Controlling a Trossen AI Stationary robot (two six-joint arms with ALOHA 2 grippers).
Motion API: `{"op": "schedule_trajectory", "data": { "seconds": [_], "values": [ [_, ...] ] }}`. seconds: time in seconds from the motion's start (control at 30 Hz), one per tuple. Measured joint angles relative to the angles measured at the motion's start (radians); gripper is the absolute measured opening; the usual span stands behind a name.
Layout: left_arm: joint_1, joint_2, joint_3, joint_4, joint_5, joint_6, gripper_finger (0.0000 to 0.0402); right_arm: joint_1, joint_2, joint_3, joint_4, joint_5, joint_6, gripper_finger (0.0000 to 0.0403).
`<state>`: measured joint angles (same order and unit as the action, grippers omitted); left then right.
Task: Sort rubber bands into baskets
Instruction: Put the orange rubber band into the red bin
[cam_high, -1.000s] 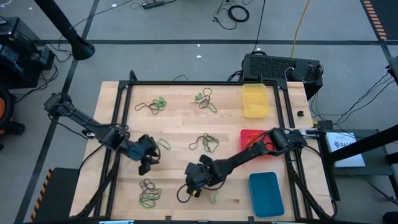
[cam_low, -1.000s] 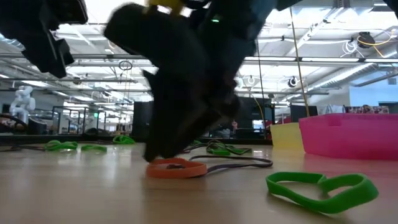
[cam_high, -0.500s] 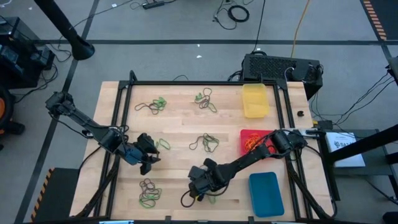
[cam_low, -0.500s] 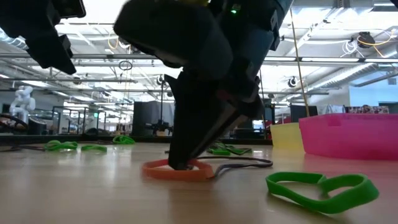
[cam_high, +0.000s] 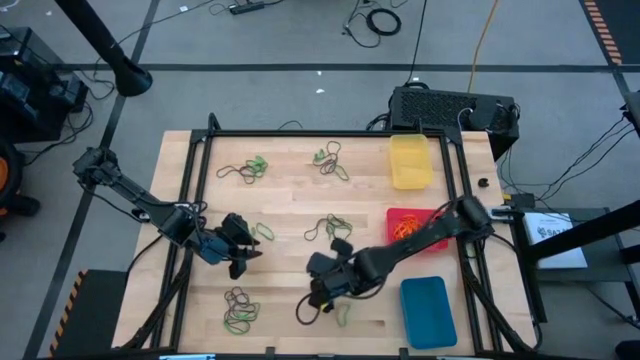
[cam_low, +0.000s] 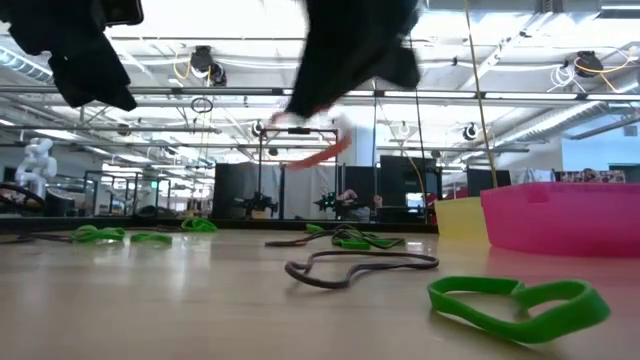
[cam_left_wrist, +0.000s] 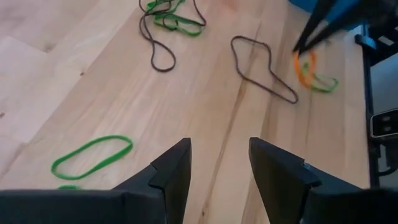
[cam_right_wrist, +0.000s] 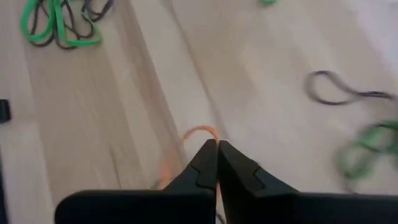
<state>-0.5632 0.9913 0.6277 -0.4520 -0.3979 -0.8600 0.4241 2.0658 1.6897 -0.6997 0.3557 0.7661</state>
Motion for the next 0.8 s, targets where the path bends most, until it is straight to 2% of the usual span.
{"op": "schedule_trajectory", "data": {
  "seconds": [0.2,0.43,0.6,0.7,0.8],
  "values": [
    [0.001,0.000,0.000,0.035,-0.004,0.000,0.0169,-0.002,-0.148,0.001,-0.377,0.030,0.037,0.0001],
    [0.006,0.002,0.000,0.087,-0.086,0.001,0.0169,-0.026,-0.267,0.000,-0.875,0.069,0.139,0.0000],
    [0.056,0.002,0.000,0.087,-0.104,0.002,0.0169,-0.079,-0.429,-0.191,-0.793,0.111,0.094,0.0000],
    [0.091,0.002,0.000,0.096,-0.104,0.002,0.0169,-0.123,-0.538,-0.373,-0.796,0.071,0.165,0.0000],
    [0.127,0.003,0.000,0.110,-0.105,0.005,0.0169,-0.168,-0.655,-0.550,-0.711,0.010,0.232,0.0000]
  ]
}}
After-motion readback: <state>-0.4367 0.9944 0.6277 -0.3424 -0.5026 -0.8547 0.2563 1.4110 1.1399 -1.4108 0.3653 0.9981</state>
